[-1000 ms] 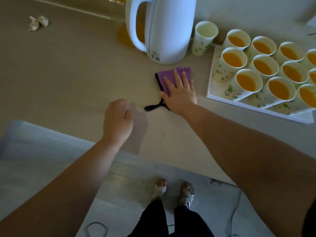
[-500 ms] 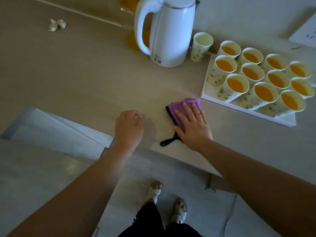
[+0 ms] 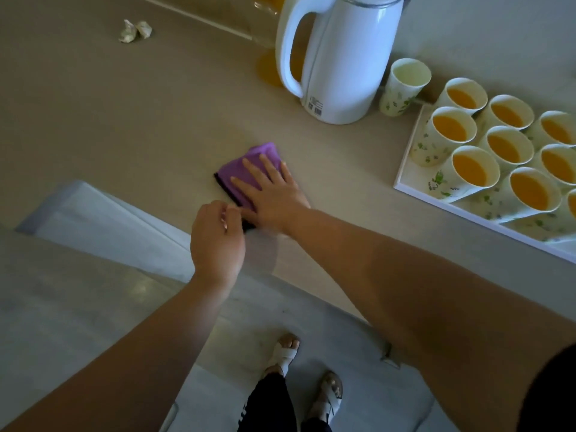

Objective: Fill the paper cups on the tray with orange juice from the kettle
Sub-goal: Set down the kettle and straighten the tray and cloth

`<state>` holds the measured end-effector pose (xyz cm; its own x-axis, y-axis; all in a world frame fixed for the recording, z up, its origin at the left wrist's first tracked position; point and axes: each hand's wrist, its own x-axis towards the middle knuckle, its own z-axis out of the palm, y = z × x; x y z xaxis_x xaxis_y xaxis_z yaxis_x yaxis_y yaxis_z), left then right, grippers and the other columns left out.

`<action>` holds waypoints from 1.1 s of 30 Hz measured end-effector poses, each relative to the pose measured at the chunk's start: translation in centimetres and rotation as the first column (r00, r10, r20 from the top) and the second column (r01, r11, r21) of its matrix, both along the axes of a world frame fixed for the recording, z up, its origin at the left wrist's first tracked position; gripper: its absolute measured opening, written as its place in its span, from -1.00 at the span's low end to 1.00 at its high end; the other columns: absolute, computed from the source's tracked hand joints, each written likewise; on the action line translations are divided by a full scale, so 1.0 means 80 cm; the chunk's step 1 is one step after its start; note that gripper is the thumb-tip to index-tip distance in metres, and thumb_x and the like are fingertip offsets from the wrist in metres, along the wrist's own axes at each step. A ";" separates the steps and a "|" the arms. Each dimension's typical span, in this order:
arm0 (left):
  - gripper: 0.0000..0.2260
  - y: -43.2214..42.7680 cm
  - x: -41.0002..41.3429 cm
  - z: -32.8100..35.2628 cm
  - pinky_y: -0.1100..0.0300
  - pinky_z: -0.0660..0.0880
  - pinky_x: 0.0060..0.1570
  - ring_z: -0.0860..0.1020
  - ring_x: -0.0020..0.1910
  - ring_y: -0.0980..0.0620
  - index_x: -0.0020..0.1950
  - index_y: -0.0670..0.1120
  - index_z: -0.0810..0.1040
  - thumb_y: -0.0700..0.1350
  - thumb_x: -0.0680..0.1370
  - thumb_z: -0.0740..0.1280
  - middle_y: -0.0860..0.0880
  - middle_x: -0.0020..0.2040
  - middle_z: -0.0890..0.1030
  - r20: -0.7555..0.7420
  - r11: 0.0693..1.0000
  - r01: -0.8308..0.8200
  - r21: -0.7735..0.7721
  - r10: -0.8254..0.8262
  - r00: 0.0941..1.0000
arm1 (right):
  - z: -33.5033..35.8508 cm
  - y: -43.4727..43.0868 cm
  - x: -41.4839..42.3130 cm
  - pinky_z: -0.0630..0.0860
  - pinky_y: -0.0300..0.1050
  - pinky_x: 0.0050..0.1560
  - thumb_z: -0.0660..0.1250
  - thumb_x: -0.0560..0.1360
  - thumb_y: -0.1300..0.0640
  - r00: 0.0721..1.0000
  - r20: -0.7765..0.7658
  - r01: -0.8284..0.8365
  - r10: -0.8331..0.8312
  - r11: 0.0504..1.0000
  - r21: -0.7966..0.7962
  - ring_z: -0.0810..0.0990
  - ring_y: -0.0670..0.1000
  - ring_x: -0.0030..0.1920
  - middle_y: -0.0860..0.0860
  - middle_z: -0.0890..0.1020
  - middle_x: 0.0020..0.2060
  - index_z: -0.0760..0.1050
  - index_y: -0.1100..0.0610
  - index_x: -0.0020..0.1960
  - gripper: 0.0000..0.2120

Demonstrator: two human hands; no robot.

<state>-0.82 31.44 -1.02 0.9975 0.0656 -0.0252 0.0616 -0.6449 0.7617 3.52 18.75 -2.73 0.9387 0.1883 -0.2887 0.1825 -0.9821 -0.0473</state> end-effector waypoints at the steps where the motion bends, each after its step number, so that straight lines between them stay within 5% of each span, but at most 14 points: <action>1: -0.79 -0.002 -0.004 0.000 0.21 0.20 -0.23 0.40 -0.17 -0.04 -0.24 -0.09 0.37 -0.18 0.61 0.16 -0.14 -0.14 0.48 0.020 1.000 -0.006 0.000 0.006 1.000 | -0.002 -0.007 -0.019 -0.28 0.18 0.48 -0.08 0.58 -0.29 0.998 -0.002 -0.061 0.061 0.998 0.007 -0.28 0.13 0.52 0.00 -0.18 0.55 -0.14 -0.15 0.54 -0.40; 6: -0.79 -0.044 -0.032 0.001 0.12 0.30 -0.20 0.43 -0.22 -0.07 -0.24 -0.10 0.43 -0.11 0.57 0.14 -0.05 -0.27 0.46 0.106 0.969 0.244 0.038 -0.247 0.963 | -0.005 -0.064 -0.132 -0.32 0.12 0.47 -0.01 0.57 -0.28 1.000 0.009 0.008 -0.008 0.999 0.039 -0.28 0.09 0.53 -0.03 -0.14 0.55 -0.10 -0.17 0.54 -0.40; 13: -0.70 -0.154 -0.121 -0.005 0.03 0.42 -0.20 0.52 -0.18 -0.22 -0.20 -0.12 0.59 0.01 0.45 0.14 -0.13 -0.21 0.57 0.062 0.751 0.614 0.244 -0.644 0.763 | -0.002 -0.162 -0.296 -0.24 0.12 0.46 -0.08 0.53 -0.23 0.972 0.026 0.229 -0.232 0.971 0.064 -0.08 0.10 0.54 -0.03 0.06 0.54 0.16 -0.11 0.51 -0.43; 15: -0.78 -0.177 -0.140 -0.001 0.05 0.38 -0.13 0.50 -0.04 -0.21 -0.12 -0.08 0.60 -0.01 0.50 0.20 -0.10 -0.11 0.57 -0.020 0.689 0.636 0.348 -0.672 0.740 | -0.003 -0.204 -0.334 -0.21 0.11 0.50 -0.14 0.50 -0.23 0.878 0.059 0.471 -0.475 0.879 0.078 -0.12 0.06 0.54 -0.06 0.02 0.55 0.10 -0.15 0.51 -0.40; 18: -0.81 -0.209 -0.158 -0.001 0.09 0.32 0.06 0.40 0.17 -0.15 0.11 -0.06 0.56 -0.04 0.57 0.24 -0.06 0.11 0.53 -0.126 0.634 0.691 0.348 -0.698 0.705 | -0.003 -0.227 -0.371 -0.22 0.08 0.51 -0.01 0.57 -0.17 0.618 0.080 0.780 -0.782 0.623 0.059 -0.18 0.07 0.54 -0.04 -0.07 0.56 0.02 -0.11 0.54 -0.45; 23: -0.71 -0.266 -0.192 -0.002 0.12 0.22 0.28 0.31 0.32 -0.12 0.26 -0.05 0.49 -0.01 0.57 0.24 -0.05 0.31 0.45 -0.152 0.537 0.780 0.322 -0.784 0.602 | -0.014 -0.216 -0.441 0.17 0.25 0.41 0.06 0.47 -0.16 0.764 0.113 0.630 -0.635 0.773 0.079 0.25 0.14 0.47 0.01 0.31 0.46 0.34 -0.10 0.43 -0.46; 29: -0.59 -0.323 -0.216 -0.001 -0.08 0.21 0.35 0.12 0.46 -0.08 0.42 0.08 0.29 0.13 0.59 0.13 0.05 0.51 0.17 -0.357 0.387 0.814 0.434 -0.756 0.549 | -0.005 -0.330 -0.510 -0.24 0.09 0.51 0.03 0.59 -0.13 0.192 0.077 0.977 -0.978 0.197 0.077 -0.22 0.10 0.54 0.00 -0.13 0.56 0.00 -0.11 0.54 -0.45; 33: -0.55 -0.342 -0.220 0.004 -0.19 0.20 0.32 0.08 0.46 -0.08 0.46 0.12 0.22 0.19 0.59 0.07 0.10 0.52 0.08 -0.431 0.359 0.797 0.486 -0.695 0.575 | 0.001 -0.393 -0.457 -0.23 0.18 0.49 0.01 0.58 -0.16 0.048 0.027 0.994 -0.998 0.051 0.098 -0.24 0.16 0.53 0.03 -0.17 0.55 -0.04 -0.04 0.56 -0.41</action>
